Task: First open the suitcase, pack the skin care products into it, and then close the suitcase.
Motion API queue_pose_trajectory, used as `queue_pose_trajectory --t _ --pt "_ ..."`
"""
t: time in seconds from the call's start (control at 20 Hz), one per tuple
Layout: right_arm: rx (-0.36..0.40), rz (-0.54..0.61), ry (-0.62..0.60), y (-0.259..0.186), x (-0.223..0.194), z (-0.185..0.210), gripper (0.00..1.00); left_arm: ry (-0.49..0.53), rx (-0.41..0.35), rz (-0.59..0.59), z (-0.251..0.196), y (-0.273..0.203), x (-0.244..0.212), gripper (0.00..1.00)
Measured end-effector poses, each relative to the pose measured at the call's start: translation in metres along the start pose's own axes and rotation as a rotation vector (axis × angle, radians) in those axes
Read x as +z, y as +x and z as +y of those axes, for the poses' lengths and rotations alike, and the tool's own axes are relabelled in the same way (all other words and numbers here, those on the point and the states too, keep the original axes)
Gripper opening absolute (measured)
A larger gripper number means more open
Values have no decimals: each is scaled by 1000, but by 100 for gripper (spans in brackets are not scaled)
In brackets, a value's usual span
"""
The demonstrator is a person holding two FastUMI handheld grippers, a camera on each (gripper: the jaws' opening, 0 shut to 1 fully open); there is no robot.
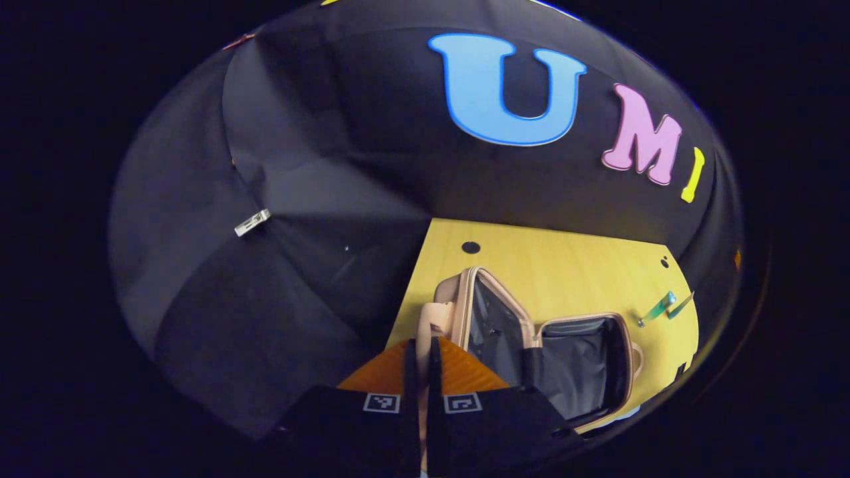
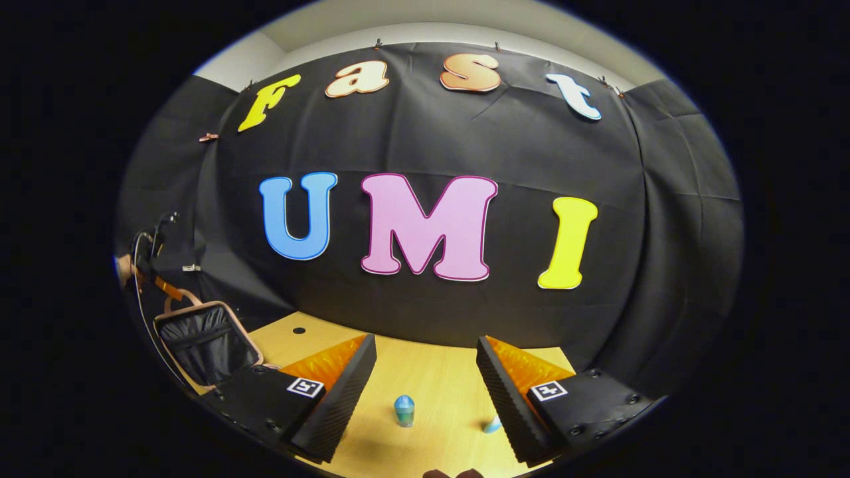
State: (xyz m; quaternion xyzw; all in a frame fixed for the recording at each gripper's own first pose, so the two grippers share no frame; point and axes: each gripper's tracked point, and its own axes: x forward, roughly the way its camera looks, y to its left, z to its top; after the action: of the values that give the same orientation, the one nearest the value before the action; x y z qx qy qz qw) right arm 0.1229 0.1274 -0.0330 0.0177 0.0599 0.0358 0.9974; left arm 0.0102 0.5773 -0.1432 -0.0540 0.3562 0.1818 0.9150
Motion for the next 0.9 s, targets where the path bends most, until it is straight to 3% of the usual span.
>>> queue_pose_trajectory --t 0.2,0.45,0.65,0.7,0.75,0.85,0.9 --pt "-55 53 29 -2 -5 2 96 -90 14 119 56 73 -67 10" --pt "-117 99 59 -6 -14 -1 96 -217 30 225 66 130 -111 10" --pt "-140 121 94 -6 -24 1 96 -197 45 152 79 122 -105 15" --pt "-147 121 100 -3 -26 1 96 -158 65 12 81 110 -76 19" --pt "-150 105 92 -3 -21 2 96 -133 38 -88 67 87 -49 46" --pt "-164 85 69 -2 -19 -3 96 -64 8 -215 39 52 -15 87" --pt "-172 79 59 -2 -18 -5 96 -25 -15 -263 21 36 0 94"
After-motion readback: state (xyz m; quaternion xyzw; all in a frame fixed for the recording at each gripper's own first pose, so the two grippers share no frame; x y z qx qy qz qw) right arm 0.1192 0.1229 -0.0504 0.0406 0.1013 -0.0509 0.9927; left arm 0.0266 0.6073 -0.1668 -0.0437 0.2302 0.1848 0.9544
